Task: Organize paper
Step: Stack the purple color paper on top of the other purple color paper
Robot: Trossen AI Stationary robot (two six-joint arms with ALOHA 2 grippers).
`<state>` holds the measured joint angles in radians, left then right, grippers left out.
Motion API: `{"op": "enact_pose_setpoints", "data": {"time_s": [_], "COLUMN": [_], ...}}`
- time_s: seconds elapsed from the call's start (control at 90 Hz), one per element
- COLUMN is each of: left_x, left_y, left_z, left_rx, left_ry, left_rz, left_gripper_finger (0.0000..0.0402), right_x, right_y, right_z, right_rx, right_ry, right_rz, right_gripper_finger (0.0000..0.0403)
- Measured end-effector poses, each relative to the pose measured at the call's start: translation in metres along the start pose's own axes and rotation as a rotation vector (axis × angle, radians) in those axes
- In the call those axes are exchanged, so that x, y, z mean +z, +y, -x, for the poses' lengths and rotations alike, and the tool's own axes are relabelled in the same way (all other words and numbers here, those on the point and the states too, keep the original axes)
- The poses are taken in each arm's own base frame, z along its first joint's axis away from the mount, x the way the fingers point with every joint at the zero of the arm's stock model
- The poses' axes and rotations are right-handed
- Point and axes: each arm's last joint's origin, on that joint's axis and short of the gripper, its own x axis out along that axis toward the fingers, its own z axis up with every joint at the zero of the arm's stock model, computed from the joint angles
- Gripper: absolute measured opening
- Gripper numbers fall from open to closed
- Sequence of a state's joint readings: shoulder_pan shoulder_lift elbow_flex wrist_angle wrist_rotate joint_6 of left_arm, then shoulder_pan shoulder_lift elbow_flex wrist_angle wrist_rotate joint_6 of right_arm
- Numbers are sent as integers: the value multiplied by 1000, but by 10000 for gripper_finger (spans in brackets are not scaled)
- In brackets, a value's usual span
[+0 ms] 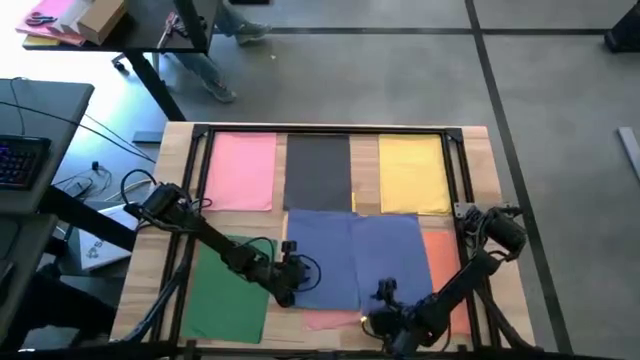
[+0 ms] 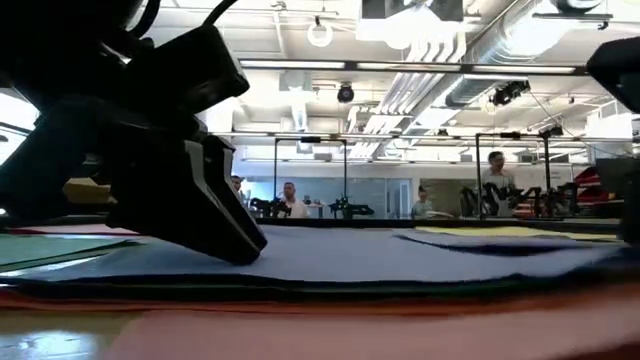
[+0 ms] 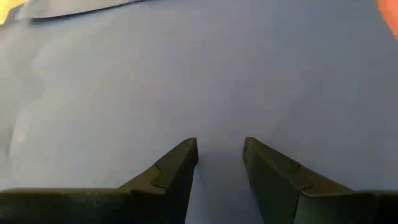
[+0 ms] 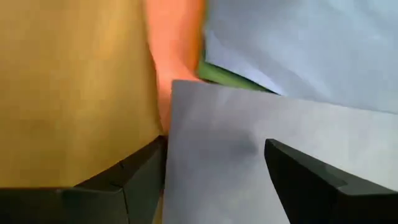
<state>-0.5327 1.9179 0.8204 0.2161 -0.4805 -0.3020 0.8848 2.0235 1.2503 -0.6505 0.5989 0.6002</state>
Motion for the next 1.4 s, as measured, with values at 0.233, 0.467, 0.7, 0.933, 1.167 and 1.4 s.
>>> {"op": "enact_pose_setpoints", "data": {"time_s": [0.233, 0.467, 0.7, 0.933, 1.167, 1.4], "left_x": [0, 1, 1, 1, 1, -2], "left_y": [0, 0, 0, 0, -3, -15], "left_z": [0, 0, 0, 0, 0, 6], "left_rx": [1, -1, -3, -8, -70, -131], "left_ry": [0, -7, -10, -10, -4, -7], "left_rz": [-6, -14, -13, -62, -155, -194], "left_gripper_finger": [130, 130, 130, 130, 130, 130], "right_x": [6, 4, 8, 31, 64, 90], "right_y": [-3, -6, -6, -10, -32, -71], "right_z": [7, 6, 15, 39, 56, 48], "right_rx": [-20, -3, 74, 101, 44, -149], "right_ry": [28, 87, 174, 193, 150, 69], "right_rz": [63, 33, 45, 76, -30, -283], "right_gripper_finger": [252, 207, 99, 18, 1, 0]}}
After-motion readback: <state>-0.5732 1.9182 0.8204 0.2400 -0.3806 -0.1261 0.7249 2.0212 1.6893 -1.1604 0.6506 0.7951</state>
